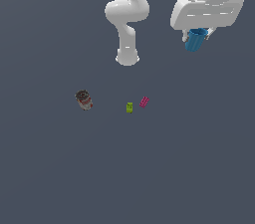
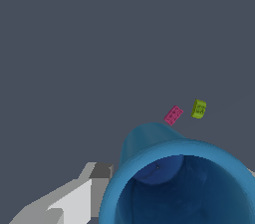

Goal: Pick up a designated object from a clutter of objects.

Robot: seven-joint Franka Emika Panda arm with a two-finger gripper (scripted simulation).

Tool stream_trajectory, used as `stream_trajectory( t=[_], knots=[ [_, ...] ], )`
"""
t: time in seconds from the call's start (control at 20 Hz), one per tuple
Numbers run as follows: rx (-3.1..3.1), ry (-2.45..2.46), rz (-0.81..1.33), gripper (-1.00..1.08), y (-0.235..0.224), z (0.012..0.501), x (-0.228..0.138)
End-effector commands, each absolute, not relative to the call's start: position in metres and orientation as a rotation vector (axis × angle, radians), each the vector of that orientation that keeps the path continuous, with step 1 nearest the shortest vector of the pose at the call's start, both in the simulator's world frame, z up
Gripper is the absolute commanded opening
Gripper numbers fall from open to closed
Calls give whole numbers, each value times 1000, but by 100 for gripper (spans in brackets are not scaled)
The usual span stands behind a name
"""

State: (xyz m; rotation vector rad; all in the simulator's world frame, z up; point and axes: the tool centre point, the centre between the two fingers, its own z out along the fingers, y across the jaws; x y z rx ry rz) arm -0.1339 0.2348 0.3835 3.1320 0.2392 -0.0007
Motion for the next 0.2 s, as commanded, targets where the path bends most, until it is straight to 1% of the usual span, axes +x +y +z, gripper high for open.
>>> stream_trajectory(
  t=[0.0,0.15],
  knots=[
    [3133,237,0,-100,240,388,-134],
    [3133,237,0,-100,242,389,-134]
  ],
)
